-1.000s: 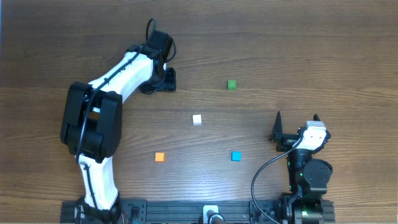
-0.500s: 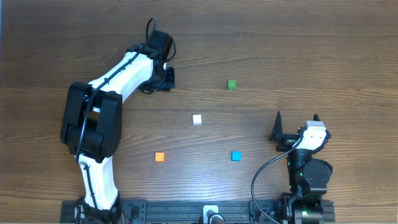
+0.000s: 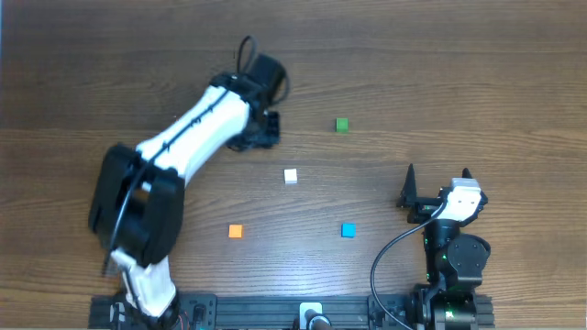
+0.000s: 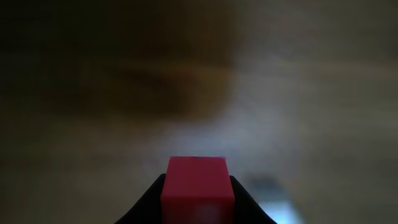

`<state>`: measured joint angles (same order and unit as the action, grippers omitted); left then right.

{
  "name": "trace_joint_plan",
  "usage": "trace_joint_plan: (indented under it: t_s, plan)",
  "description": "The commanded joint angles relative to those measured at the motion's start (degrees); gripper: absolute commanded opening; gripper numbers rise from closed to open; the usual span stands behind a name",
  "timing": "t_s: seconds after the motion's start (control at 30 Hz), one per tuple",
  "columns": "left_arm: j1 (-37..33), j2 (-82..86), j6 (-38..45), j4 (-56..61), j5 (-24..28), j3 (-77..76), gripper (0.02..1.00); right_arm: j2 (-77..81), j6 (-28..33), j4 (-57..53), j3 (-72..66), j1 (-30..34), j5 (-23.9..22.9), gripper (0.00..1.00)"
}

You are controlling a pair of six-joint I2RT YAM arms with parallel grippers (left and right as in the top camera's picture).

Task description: Stack Cubes

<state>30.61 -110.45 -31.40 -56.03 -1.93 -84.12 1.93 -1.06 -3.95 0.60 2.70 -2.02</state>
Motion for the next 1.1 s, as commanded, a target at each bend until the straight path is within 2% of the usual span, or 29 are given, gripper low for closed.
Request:
trace_joint_plan:
  t_s: [0.03, 0.23, 0.37, 0.67, 1.1]
  plan:
    - [7.0, 6.9, -11.5, -3.7, -1.8, -0.8, 0.042, -0.5, 0.3, -0.2, -0.3, 0.4, 0.3, 0.993]
    - [14.7, 7.8, -19.1, -4.7, -3.0, 1.0, 0.042, -0.5, 0.3, -0.2, -0.3, 0.4, 0.3, 0.991]
    - [17.5, 7.8, -20.8, -3.3, -4.2, 2.8, 0.042, -0.5, 0.3, -0.2, -0.3, 0.4, 0.3, 0.991]
    - [16.5, 7.4, -21.8, 2.3, -4.2, 7.3, 0.04, -0.5, 0.3, -0.2, -0.3, 0.4, 0.3, 0.993]
    - [15.5, 2.4, -21.8, 2.9, -4.2, 7.4, 0.042, -0.5, 0.3, -0.2, -0.3, 0.4, 0.3, 0.993]
